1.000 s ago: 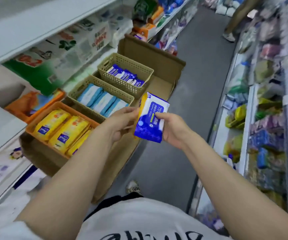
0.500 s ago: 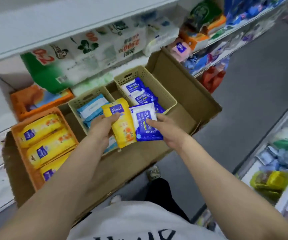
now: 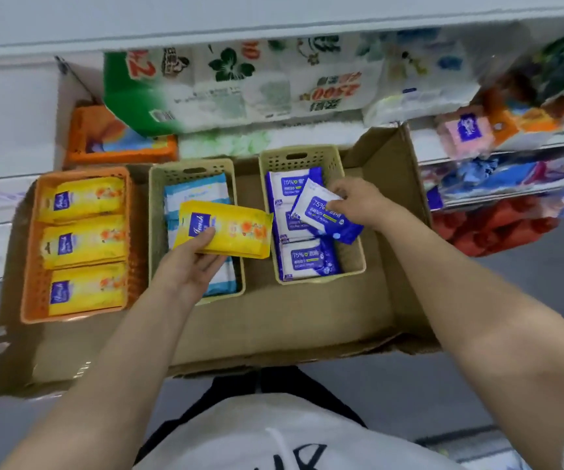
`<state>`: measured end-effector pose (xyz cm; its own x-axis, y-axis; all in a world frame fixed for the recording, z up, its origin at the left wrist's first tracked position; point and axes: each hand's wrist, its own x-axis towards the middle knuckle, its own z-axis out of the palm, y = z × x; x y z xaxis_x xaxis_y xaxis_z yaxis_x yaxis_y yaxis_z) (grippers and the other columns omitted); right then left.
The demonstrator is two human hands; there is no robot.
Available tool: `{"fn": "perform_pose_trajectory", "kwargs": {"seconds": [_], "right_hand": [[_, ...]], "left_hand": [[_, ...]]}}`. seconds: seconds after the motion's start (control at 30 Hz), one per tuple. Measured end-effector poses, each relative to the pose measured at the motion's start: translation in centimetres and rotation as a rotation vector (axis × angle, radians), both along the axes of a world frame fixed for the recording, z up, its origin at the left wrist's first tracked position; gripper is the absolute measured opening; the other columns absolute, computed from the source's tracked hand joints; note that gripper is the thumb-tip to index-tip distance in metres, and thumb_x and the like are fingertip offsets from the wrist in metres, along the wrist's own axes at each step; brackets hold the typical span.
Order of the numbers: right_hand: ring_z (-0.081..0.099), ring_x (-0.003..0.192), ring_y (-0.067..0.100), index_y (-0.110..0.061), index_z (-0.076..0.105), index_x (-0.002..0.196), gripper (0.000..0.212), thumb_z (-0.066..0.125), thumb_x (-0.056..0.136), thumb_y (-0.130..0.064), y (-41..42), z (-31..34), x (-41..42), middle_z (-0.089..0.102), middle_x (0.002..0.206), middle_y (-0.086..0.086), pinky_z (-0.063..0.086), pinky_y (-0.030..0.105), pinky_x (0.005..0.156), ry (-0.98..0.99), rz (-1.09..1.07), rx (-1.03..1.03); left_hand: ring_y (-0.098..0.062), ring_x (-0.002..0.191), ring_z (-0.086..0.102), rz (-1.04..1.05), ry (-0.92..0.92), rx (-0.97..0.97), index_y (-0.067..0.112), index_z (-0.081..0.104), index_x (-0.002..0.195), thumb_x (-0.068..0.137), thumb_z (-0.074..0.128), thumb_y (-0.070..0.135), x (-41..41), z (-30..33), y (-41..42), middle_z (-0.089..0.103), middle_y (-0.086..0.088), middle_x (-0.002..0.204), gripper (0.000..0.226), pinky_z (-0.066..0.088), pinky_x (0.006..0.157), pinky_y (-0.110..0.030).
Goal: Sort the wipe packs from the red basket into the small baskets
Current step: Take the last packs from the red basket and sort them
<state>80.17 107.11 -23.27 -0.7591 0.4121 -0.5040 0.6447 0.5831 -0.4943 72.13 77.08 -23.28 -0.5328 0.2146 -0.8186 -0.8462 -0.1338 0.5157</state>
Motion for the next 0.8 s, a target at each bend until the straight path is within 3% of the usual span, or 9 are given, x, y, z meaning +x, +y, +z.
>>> {"fn": "perform_pose_trajectory", "kwargs": {"seconds": [0.07,0.17,0.27,0.37,0.47,0.57,0.8], "right_hand": [[0.061,0.102,0.021,-0.024,0.067,0.110,0.020,0.068,0.090,-0.023,0.5,-1.4,-1.2,0.065,0.109,0.000,0.047,0.030,0.082,-0.058,0.117,0.014],[0.054,0.100,0.016,-0.020,0.063,0.125,0.037,0.069,0.090,-0.029,0.1,-3.3,-2.8,0.059,0.118,0.001,0.041,0.026,0.083,-0.156,0.318,0.014],[0.051,0.096,0.014,-0.019,0.063,0.126,0.038,0.070,0.089,-0.028,-1.2,-5.2,-3.0,0.060,0.122,0.002,0.038,0.025,0.080,-0.257,0.470,0.010],[0.052,0.097,0.014,-0.020,0.065,0.124,0.037,0.072,0.088,-0.027,-2.8,-6.8,-2.2,0.062,0.125,0.002,0.043,0.028,0.081,-0.348,0.551,0.009],[0.060,0.108,0.021,-0.020,0.065,0.121,0.036,0.073,0.086,-0.025,-4.0,-7.5,-0.9,0.065,0.124,0.002,0.051,0.034,0.090,-0.288,0.508,0.060],[0.063,0.106,0.022,-0.023,0.060,0.108,0.029,0.075,0.084,-0.026,-4.4,-7.7,-0.1,0.066,0.117,0.002,0.057,0.040,0.085,-0.218,0.383,0.128],[0.058,0.108,0.026,-0.016,0.061,0.109,0.027,0.072,0.085,-0.024,-5.6,-8.2,0.5,0.062,0.115,0.007,0.053,0.037,0.082,-0.165,0.398,0.339]], "left_hand": [[-0.019,0.101,0.070,0.046,-0.002,0.002,0.011,0.061,0.124,0.086,0.072,0.015,-0.2,-0.4,0.1,0.071,-0.007,0.117,0.040,0.055,0.087,-0.033],[-0.017,0.102,0.071,0.080,0.019,0.018,0.013,0.058,0.129,0.087,0.072,0.019,-0.4,-1.1,0.7,0.071,-0.005,0.118,0.044,0.058,0.077,-0.029],[-0.017,0.099,0.072,0.108,0.023,0.026,0.013,0.059,0.128,0.088,0.071,0.022,-0.2,-1.6,1.4,0.072,-0.005,0.115,0.042,0.060,0.068,-0.026],[-0.018,0.100,0.071,0.134,0.018,0.035,0.013,0.059,0.129,0.088,0.071,0.022,0.3,-2.1,1.5,0.072,-0.006,0.116,0.043,0.060,0.070,-0.027],[-0.019,0.103,0.070,0.138,0.016,0.026,0.013,0.056,0.132,0.088,0.071,0.022,0.4,-2.4,1.6,0.071,-0.007,0.118,0.048,0.060,0.074,-0.029],[-0.019,0.100,0.071,0.160,0.011,0.025,0.013,0.056,0.131,0.087,0.072,0.021,0.1,-2.2,1.8,0.072,-0.006,0.116,0.048,0.060,0.070,-0.028],[-0.020,0.098,0.072,0.165,-0.014,0.062,0.011,0.055,0.132,0.085,0.075,0.020,-0.2,-1.8,2.1,0.072,-0.008,0.115,0.052,0.060,0.068,-0.030]]}}
